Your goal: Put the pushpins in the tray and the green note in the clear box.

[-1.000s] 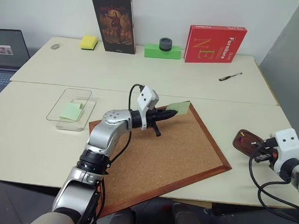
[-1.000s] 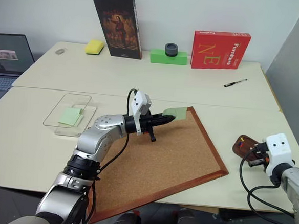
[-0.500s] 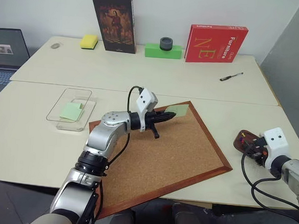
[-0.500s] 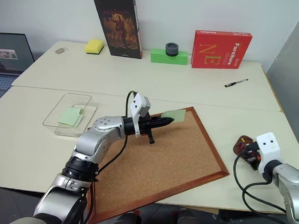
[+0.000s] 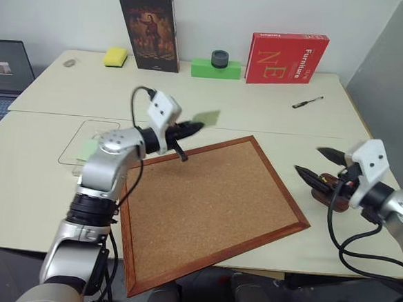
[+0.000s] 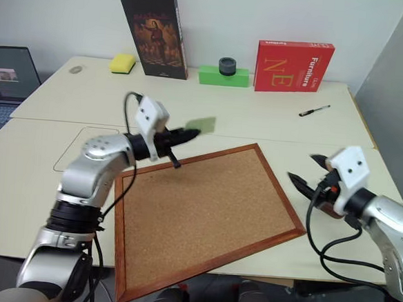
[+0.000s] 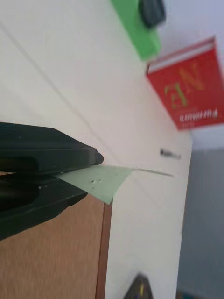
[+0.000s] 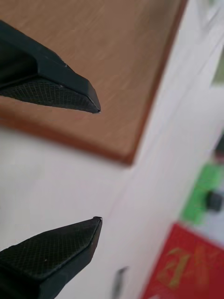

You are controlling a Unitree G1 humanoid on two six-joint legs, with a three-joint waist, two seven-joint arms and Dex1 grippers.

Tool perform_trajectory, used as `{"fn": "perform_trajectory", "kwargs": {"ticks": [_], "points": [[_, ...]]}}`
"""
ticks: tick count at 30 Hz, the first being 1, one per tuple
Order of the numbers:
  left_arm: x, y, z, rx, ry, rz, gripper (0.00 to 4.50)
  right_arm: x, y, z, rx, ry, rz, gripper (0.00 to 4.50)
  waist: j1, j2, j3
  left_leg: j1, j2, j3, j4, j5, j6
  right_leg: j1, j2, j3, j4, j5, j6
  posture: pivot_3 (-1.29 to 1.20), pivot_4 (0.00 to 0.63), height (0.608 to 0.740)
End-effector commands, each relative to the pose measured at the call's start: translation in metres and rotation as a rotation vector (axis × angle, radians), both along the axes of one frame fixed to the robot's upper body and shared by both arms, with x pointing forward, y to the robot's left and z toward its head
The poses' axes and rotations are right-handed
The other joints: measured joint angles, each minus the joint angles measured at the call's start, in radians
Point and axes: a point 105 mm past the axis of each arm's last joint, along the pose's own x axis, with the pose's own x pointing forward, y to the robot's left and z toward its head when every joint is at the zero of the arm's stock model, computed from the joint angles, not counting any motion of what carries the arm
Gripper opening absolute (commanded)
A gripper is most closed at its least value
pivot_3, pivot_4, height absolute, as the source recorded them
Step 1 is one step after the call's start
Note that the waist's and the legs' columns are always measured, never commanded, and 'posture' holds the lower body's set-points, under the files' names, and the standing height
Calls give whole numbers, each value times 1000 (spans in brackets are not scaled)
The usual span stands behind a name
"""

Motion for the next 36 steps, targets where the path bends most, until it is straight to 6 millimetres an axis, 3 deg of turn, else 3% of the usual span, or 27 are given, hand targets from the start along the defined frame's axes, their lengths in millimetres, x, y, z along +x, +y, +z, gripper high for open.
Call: {"fn": "perform_trajectory", "kwargs": {"ticks": [1, 6, 9, 15, 23, 36], "points": [[7, 51, 23, 139, -136, 248, 0, 5, 50, 12, 75, -29, 196, 3750, -3, 0, 0, 0, 0, 0, 0, 0, 0, 0, 0, 0, 0, 0, 0, 0, 150, 740], [2, 112, 36, 283, -165, 464, 0, 14, 105, 11, 99, -8, 396, 3750, -4, 0, 0, -2, 0, 0, -1, 0, 0, -3, 0, -1, 2, -1, -1, 0, 150, 740], [-6, 145, 32, 361, -115, 556, 0, 23, 126, 6, 53, -11, 462, 3750, -1, 0, 1, -3, 0, 0, -1, 0, 0, -5, -1, -1, 3, -1, -2, 0, 150, 740], [-21, 167, 15, 420, -49, 616, 0, 33, 143, -3, 12, -25, 506, 3750, 12, -1, 1, -10, 0, 0, 0, 0, 0, -13, -1, -2, 8, -2, -4, 0, 150, 740], [-30, 188, -7, 462, 20, 683, 0, 30, 148, -9, 19, -17, 531, 3750, 10, -1, 1, -11, 0, -1, 0, 0, 0, -15, -1, -3, 10, -2, -4, 0, 150, 740], [-34, 195, -14, 384, 80, 709, 2474, 28, 154, -10, 22, -7, 543, 3790, 9, -1, 1, -10, 1, -1, 0, 0, 0, -14, 0, -2, 11, -2, -4, 0, 150, 740]]}}
